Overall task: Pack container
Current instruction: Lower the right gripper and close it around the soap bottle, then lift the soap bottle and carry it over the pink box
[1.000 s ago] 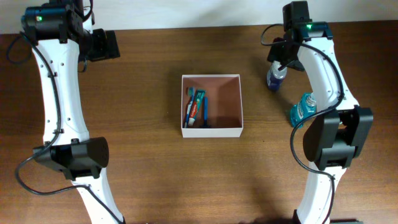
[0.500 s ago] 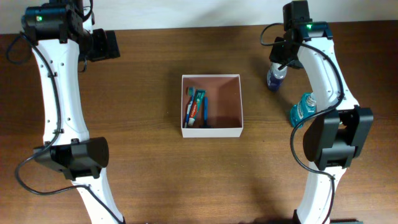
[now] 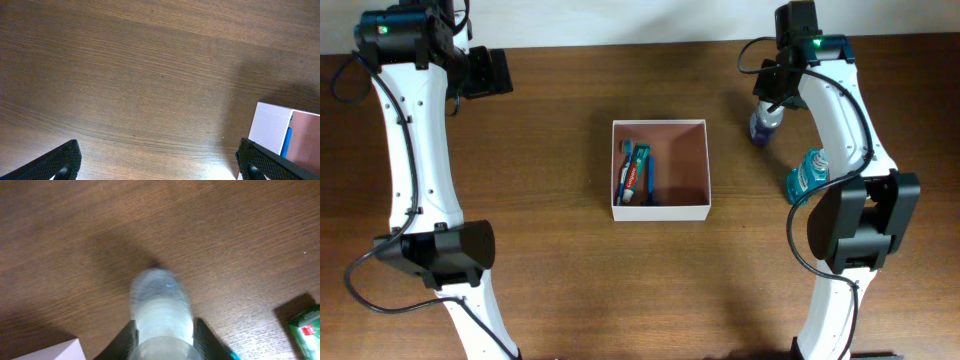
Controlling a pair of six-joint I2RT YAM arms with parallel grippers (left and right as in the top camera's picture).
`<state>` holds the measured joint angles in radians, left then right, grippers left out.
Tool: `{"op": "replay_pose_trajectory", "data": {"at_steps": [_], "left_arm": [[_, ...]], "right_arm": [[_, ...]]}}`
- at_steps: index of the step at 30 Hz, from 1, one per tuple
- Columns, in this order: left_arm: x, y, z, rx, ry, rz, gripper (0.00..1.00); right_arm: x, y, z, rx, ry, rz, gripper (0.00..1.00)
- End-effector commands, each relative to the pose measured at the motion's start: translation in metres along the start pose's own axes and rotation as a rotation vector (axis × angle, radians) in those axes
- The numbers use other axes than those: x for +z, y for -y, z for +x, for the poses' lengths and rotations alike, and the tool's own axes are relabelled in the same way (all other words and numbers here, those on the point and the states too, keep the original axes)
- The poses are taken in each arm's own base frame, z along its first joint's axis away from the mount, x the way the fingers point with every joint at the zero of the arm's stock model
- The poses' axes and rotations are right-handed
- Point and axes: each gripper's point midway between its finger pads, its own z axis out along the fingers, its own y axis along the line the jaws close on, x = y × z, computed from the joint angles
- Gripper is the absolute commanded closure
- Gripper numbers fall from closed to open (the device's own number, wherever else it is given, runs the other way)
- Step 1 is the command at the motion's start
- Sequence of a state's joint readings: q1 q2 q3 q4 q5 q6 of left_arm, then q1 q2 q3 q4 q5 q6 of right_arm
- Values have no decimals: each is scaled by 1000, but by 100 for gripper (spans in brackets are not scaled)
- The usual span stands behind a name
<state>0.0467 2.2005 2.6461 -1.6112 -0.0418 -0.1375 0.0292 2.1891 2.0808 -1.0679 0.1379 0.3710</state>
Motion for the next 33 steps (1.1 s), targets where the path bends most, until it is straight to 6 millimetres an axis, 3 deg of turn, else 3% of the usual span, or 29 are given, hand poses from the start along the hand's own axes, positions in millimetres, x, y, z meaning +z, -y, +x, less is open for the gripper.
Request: {"op": "replay_pose_trajectory", "data": {"at_steps": [1,11,19,25,33], "left_arm": [[3,-3,-1,9,-1,-9,0],[3,-3,-1,9,-1,-9,0],[3,-3,-1,9,-1,-9,0],[3,-3,-1,9,-1,-9,0],[3,-3,-1,9,-1,-9,0]], "right_arm": [[-27,0,-18,13,68,-20,77],[-52,1,-26,-7,84,-25,79],[-104,-13,-28,-48,78,-135,79],[-135,-36,-4,-131,0,-272,75],[-150,-72,34,-262,-73,-310,74]]}}
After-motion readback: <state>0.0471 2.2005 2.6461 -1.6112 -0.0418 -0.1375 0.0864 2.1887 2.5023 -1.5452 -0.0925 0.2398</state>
